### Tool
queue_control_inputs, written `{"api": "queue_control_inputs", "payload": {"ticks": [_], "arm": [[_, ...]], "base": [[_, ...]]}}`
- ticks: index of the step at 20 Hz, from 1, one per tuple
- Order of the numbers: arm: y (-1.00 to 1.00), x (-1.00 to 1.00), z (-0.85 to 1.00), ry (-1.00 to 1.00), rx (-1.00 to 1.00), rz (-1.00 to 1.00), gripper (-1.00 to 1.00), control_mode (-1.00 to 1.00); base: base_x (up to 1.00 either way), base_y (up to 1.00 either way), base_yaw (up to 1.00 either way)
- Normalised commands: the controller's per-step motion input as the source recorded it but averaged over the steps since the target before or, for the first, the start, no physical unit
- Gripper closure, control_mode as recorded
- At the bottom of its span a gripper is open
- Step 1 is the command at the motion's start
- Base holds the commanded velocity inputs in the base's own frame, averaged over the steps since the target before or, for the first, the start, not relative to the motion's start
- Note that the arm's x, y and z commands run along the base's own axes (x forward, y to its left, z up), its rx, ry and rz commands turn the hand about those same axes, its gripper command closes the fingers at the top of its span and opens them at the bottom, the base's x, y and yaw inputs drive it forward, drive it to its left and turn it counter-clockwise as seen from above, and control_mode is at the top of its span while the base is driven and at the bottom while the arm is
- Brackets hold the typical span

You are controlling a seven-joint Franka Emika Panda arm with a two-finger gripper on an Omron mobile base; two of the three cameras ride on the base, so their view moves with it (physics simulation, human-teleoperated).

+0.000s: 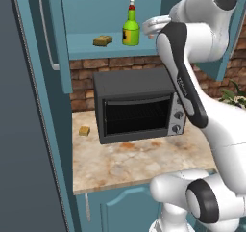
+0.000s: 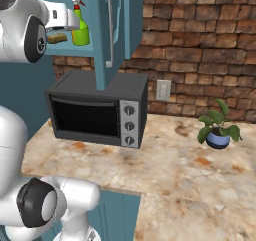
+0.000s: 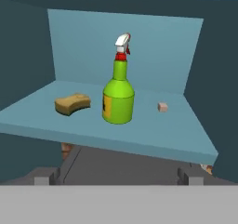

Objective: Pick the sponge and spray from the cabinet and place them on the counter.

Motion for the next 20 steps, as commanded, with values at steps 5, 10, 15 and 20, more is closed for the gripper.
{"api": "queue_control_inputs", "payload": {"ticks": [5, 10, 15, 20], "arm": [[0.06, 0.40, 0.00, 0.00, 0.00, 0.00, -1.00, -1.00], [0.10, 0.43, 0.00, 0.00, 0.00, 0.00, -1.00, -1.00], [0.09, 0.41, 0.00, 0.00, 0.00, 0.00, -1.00, -1.00], [0.04, 0.36, 0.01, 0.00, 0.00, 0.00, -1.00, -1.00]], "base": [[0.00, 0.00, 0.00], [0.00, 0.00, 0.00], [0.00, 0.00, 0.00], [0.00, 0.00, 0.00]]}}
